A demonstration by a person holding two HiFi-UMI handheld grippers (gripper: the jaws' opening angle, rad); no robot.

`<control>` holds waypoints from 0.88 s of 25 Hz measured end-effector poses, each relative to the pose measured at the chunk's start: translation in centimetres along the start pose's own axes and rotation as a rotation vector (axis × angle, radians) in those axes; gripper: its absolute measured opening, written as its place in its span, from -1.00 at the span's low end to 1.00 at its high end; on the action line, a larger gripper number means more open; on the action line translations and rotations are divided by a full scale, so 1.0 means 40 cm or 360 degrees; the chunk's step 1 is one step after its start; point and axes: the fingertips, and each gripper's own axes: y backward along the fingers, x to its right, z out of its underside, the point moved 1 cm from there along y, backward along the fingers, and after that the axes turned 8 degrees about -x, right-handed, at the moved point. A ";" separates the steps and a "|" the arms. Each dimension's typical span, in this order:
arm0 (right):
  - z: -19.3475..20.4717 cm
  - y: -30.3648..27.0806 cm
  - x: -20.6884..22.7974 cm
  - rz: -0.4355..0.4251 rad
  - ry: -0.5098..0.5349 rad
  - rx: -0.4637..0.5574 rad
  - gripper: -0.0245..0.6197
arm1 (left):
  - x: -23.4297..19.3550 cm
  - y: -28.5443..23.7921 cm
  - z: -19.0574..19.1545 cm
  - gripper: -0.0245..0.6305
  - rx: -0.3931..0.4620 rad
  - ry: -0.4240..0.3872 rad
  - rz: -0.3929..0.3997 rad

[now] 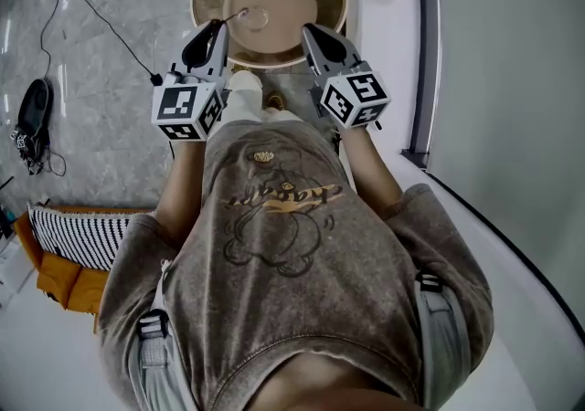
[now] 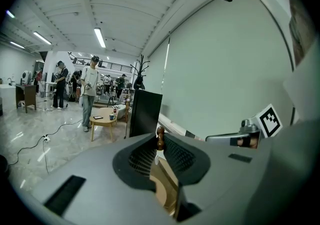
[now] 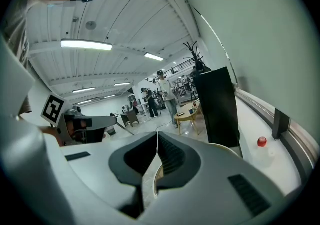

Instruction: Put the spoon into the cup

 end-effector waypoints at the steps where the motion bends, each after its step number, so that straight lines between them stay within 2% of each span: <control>1: -0.003 -0.004 0.006 0.0005 -0.0003 0.0002 -0.86 | -0.003 -0.009 -0.001 -0.76 0.0000 0.0002 0.0005; 10: -0.040 -0.049 0.033 0.0074 -0.0012 -0.0004 -0.86 | -0.040 -0.079 -0.029 -0.76 -0.0023 0.0006 0.0090; 22: -0.029 -0.112 0.070 0.0105 -0.0051 -0.0029 -0.86 | -0.076 -0.169 -0.017 -0.76 -0.0084 -0.0005 0.0161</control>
